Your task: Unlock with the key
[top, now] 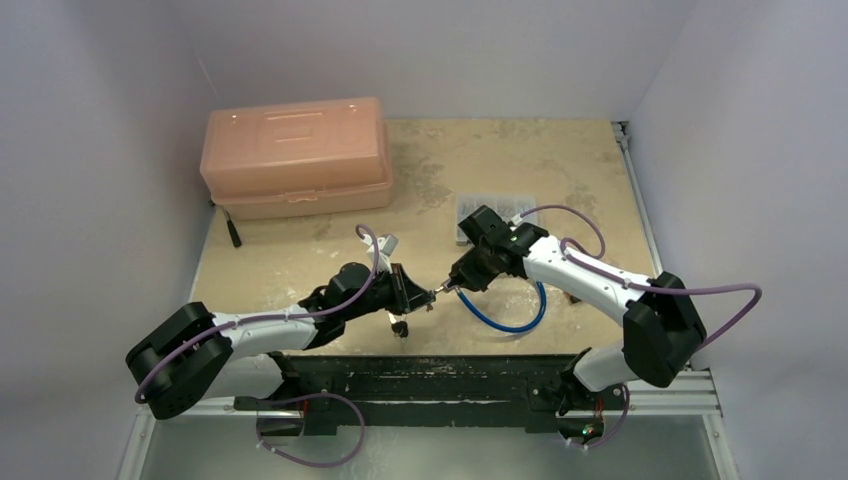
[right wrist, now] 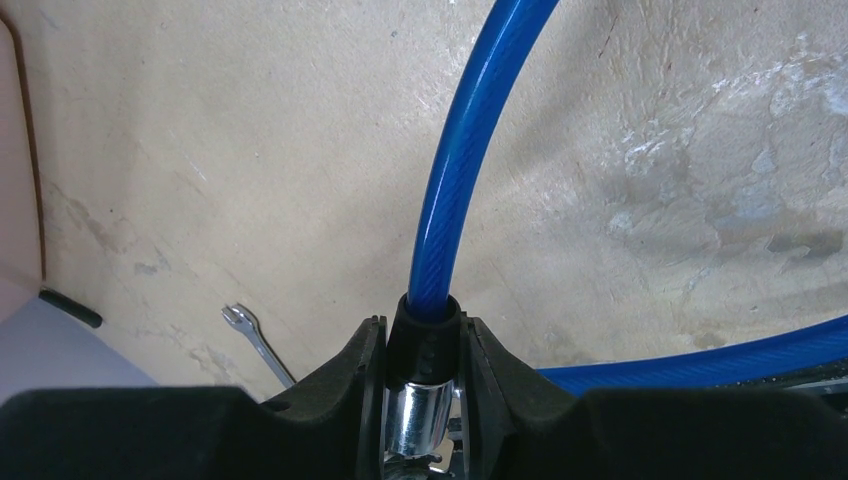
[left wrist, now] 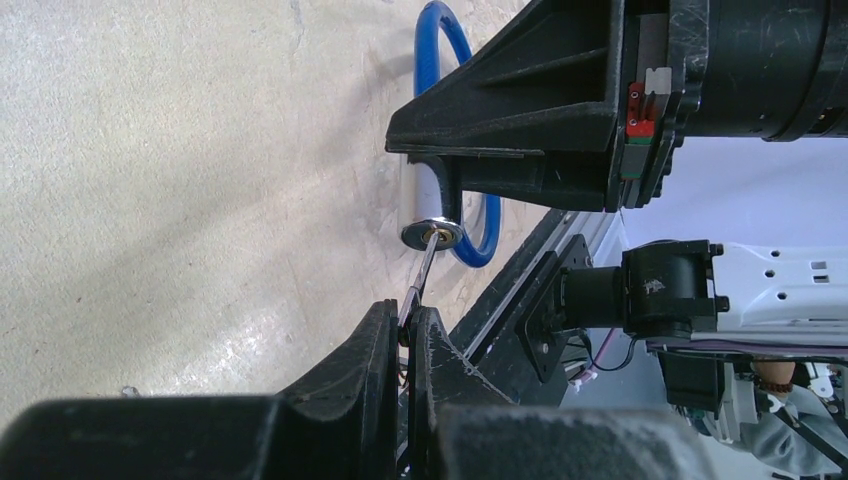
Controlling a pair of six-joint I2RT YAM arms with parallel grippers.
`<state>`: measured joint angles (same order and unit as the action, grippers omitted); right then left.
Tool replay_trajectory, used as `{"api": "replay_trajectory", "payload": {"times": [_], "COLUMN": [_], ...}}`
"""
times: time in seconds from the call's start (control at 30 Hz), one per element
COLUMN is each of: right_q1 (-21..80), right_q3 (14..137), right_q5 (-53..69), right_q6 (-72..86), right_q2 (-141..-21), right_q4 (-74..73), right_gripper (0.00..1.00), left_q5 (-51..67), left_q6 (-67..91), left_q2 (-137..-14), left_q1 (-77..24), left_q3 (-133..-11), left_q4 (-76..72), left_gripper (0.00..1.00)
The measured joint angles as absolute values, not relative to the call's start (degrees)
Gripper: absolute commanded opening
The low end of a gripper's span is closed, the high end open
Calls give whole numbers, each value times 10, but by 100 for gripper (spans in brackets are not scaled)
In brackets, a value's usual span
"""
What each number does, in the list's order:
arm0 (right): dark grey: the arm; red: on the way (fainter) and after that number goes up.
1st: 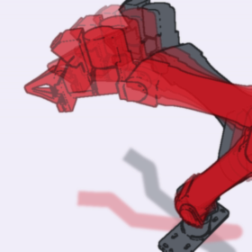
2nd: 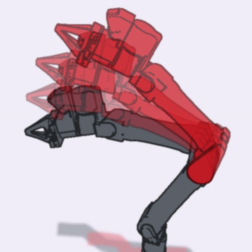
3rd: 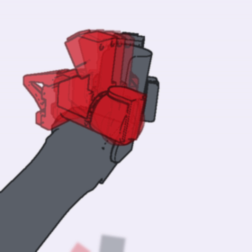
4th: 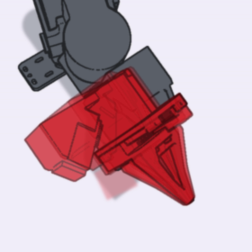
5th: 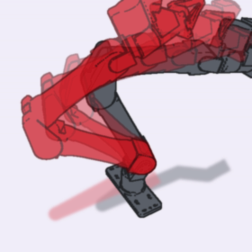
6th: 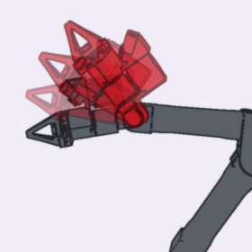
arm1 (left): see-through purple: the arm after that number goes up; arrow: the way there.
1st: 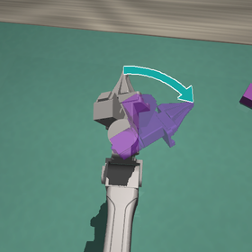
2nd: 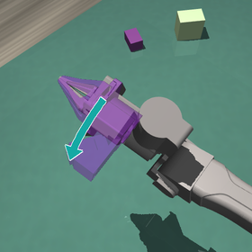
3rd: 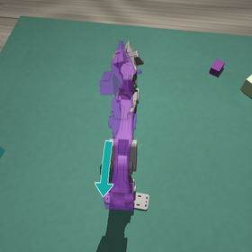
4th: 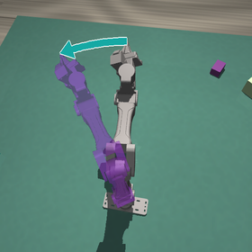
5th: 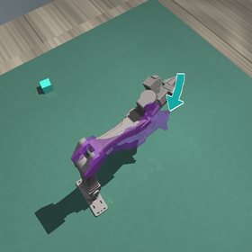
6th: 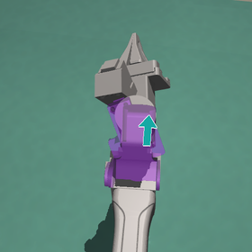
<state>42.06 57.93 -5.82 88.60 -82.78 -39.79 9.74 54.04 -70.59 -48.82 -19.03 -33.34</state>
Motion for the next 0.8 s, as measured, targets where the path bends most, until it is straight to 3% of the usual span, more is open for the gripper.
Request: {"api": "replay_trajectory", "payload": {"times": [0.8], "right_q1": [420], "right_q3": [569], "right_q5": [-59], "right_q6": [891], "right_q2": [-813], "right_q4": [-390], "right_gripper": [0], "left_q5": [93], "left_q6": [540], "left_q2": [-727], "left_q1": [-497], "left_q3": [-192], "left_q4": [-335], "left_gripper": [0]}}
